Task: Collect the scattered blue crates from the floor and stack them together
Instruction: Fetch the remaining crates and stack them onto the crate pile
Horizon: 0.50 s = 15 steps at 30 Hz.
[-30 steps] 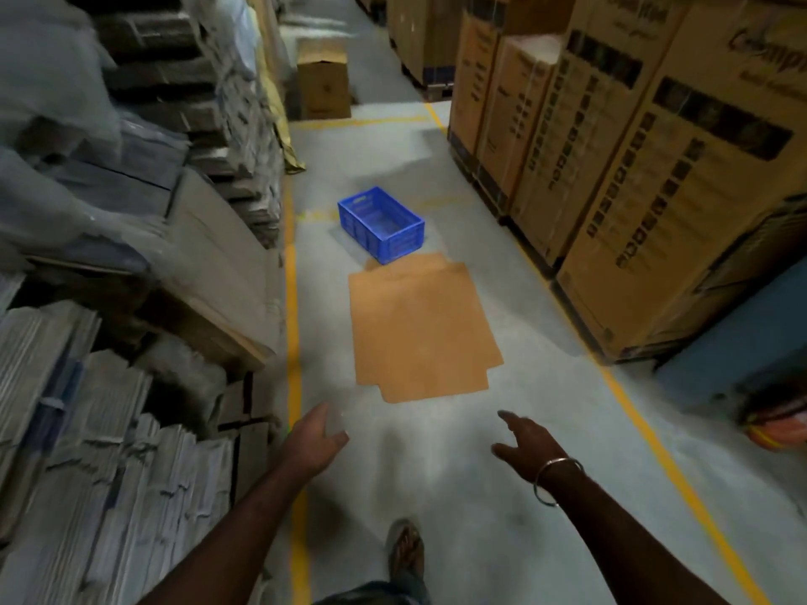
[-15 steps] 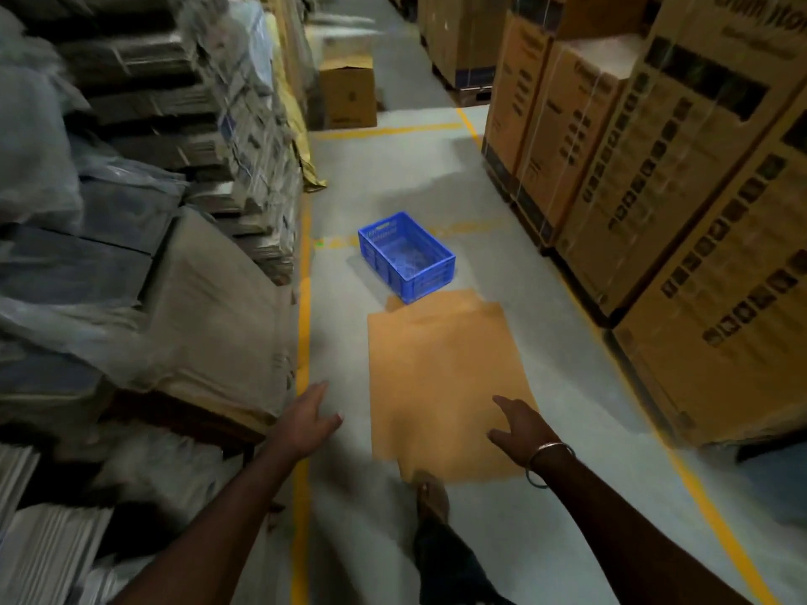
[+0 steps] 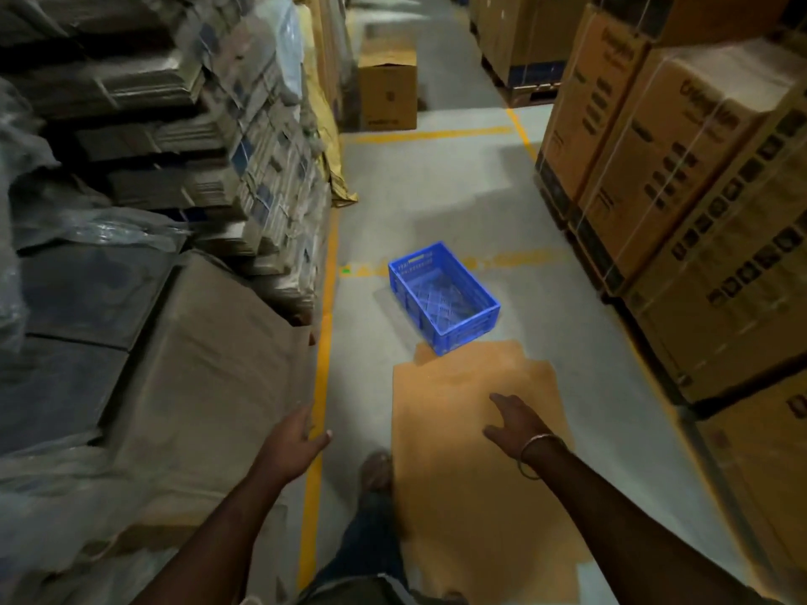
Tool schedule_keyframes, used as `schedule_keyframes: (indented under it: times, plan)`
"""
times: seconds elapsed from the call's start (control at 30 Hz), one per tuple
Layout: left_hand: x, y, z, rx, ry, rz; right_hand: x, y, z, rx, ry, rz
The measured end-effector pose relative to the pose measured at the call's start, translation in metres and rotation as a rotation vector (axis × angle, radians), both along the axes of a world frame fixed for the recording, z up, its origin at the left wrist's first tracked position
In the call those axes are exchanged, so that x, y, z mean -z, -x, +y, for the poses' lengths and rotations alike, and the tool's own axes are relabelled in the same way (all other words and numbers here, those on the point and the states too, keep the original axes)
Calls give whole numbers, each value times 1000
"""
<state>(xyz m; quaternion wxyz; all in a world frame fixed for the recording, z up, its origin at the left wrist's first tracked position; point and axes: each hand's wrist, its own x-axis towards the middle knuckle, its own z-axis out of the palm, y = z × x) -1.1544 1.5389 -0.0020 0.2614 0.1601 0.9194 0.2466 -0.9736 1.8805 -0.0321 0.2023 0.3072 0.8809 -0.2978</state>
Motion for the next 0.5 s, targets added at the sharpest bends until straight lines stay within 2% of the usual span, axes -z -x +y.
schedule_keyframes:
  times: [0.1,0.2,0.33,0.5]
  plan:
    - [13,74,31,34,-35,9,13,64,27,41,8,-17]
    - [23,153,62,71,39,-68,21,122,48,96,15,-66]
    - [31,258,108,198,63,-83,19,195,76,169,61,-91]
    - [32,346,183,263,73,-85,9,265,116,260,71,-49]
